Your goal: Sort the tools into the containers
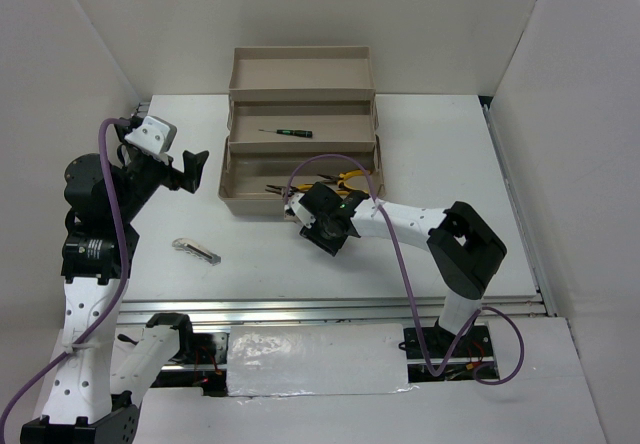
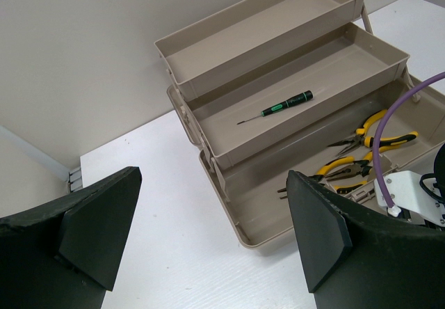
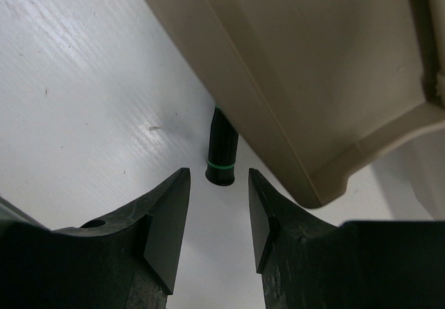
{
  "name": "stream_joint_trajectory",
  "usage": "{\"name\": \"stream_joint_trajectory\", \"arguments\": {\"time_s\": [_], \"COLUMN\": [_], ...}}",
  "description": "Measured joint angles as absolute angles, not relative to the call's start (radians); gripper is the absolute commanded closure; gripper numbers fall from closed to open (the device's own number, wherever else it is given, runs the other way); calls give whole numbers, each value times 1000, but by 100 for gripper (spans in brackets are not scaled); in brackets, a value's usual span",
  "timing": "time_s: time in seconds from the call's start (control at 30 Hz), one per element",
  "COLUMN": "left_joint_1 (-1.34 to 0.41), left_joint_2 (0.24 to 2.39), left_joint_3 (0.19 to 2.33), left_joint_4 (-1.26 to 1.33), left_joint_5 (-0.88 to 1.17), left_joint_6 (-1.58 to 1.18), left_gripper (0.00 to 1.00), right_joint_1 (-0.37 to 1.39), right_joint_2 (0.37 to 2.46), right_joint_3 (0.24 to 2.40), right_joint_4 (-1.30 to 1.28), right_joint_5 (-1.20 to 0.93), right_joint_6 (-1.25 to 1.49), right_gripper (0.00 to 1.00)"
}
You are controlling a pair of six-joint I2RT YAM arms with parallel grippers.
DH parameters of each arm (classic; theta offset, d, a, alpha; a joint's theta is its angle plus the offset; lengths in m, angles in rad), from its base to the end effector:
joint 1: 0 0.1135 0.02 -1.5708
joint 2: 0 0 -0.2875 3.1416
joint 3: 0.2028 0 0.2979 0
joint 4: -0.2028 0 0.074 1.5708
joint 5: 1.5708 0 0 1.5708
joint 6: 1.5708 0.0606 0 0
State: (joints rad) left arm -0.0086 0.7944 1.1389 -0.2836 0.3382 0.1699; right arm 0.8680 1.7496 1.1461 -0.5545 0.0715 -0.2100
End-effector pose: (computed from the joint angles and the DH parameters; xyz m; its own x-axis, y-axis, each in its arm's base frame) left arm 0.2037 -0.0219 0.4816 0.1174 0.1585 -0.9804 0.3241 0.9270 0.1887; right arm 0.2614 0.3019 0.1571 -0.4243 -0.8225 -0.3787 -0.8497 0.5062 -0.1476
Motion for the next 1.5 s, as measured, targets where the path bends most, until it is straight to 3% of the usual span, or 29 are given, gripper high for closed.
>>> {"name": "stream_joint_trajectory", "arguments": {"time_s": [0.57, 0.67, 0.77, 0.93, 1.13, 1.5], "left_joint_1": [-9, -9, -9, -9, -9, -9], "left_joint_2": [817, 817, 817, 812, 789, 768], "left_joint_3": [1175, 1175, 1175, 1174, 1157, 1119], "left_joint_4": [-276, -276, -276, -275, -257, -260], "left_joint_5": [339, 338, 338, 338, 339, 346], "left_joint_6": [152, 151, 152, 152, 149, 144], "left_gripper": [1, 1, 1, 1, 1, 1], "right_joint_1": [846, 844, 844, 855, 917, 896], "right_joint_2": [1761, 1761, 1749, 1645, 1325, 1077], "right_joint_3": [1067, 1061, 1050, 945, 846, 997], "right_joint_4": [-460, -448, -441, -458, -561, -710], "right_joint_5": [51, 60, 60, 44, 18, 43], "right_joint_6": [-256, -260, -260, -269, -332, -591], "right_gripper": [69, 80, 100, 100, 100, 100]}}
